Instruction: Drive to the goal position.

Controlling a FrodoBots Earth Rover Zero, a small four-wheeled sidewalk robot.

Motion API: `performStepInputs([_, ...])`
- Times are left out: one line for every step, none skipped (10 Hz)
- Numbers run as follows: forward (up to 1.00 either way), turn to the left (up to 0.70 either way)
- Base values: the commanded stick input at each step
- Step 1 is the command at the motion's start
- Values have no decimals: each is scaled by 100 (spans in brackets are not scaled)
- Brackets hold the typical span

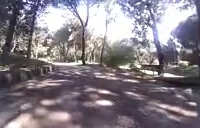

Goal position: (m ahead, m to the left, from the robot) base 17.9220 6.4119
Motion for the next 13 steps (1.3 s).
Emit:
performStepInputs([85, 6])
performStepInputs([85, 21])
performStepInputs([85, 34])
performStepInputs([85, 11])
performStepInputs([85, 0])
performStepInputs([85, 0])
performStepInputs([85, 0])
performStepInputs([85, 0])
performStepInputs([85, 0])
performStepInputs([85, 0])
performStepInputs([85, 0])
performStepInputs([85, 0])
performStepInputs([85, 0])
